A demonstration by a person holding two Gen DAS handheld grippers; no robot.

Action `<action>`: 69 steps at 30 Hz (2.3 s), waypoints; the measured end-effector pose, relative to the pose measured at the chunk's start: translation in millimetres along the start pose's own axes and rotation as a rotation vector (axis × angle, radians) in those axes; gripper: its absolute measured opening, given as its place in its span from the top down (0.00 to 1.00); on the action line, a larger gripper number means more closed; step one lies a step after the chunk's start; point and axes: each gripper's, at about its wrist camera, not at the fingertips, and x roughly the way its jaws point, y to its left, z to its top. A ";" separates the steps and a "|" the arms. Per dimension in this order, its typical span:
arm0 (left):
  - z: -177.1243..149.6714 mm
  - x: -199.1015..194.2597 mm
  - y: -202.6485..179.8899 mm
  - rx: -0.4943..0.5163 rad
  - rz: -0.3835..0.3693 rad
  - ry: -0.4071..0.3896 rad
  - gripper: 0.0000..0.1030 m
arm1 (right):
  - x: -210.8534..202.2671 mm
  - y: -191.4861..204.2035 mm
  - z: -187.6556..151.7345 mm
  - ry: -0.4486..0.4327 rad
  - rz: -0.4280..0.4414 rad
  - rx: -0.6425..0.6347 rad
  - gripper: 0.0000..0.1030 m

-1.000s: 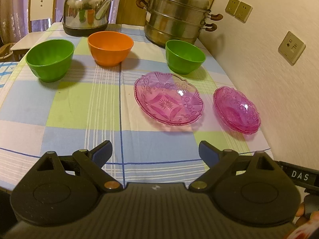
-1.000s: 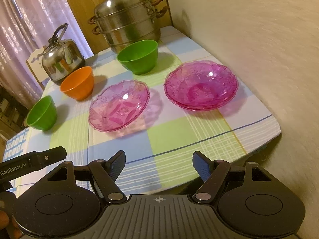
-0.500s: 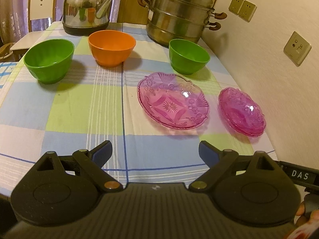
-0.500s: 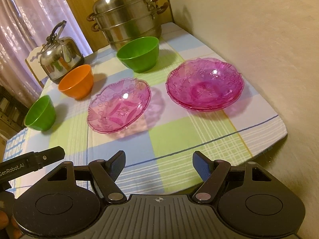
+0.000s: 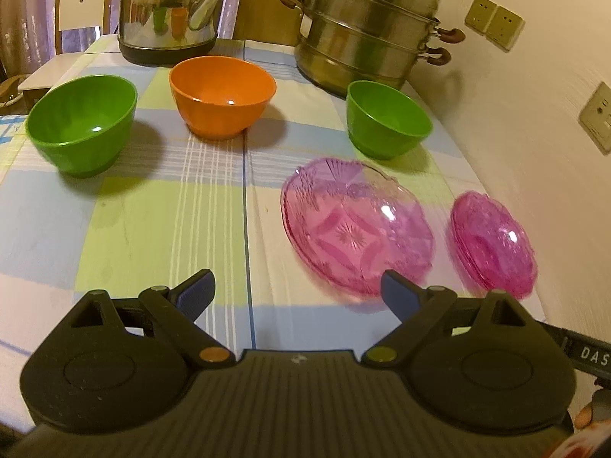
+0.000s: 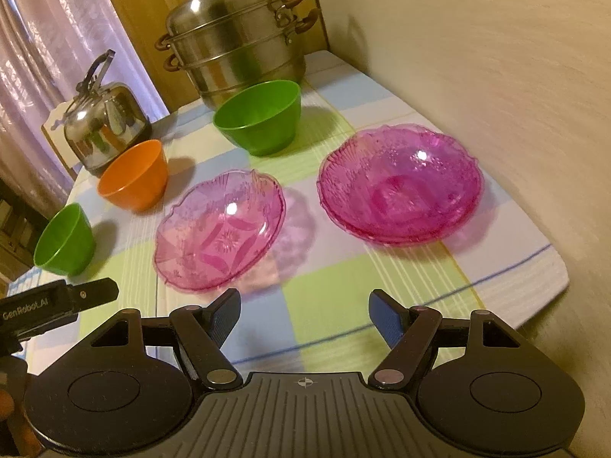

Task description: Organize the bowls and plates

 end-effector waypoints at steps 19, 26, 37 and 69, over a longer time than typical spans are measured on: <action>34.3 81.9 17.7 0.055 -0.023 -0.003 0.32 | 79.2 13.4 35.0 0.022 0.037 0.005 0.34; 41.1 101.1 19.2 0.071 -0.028 0.003 0.49 | 101.4 16.5 39.3 0.041 0.031 -0.002 0.43; 46.7 120.6 14.0 0.099 -0.065 0.025 0.81 | 127.6 15.2 44.7 0.064 0.010 0.006 0.66; 18.3 29.5 -4.6 0.129 -0.075 -0.004 0.92 | 46.5 21.4 25.6 0.010 0.050 -0.006 0.90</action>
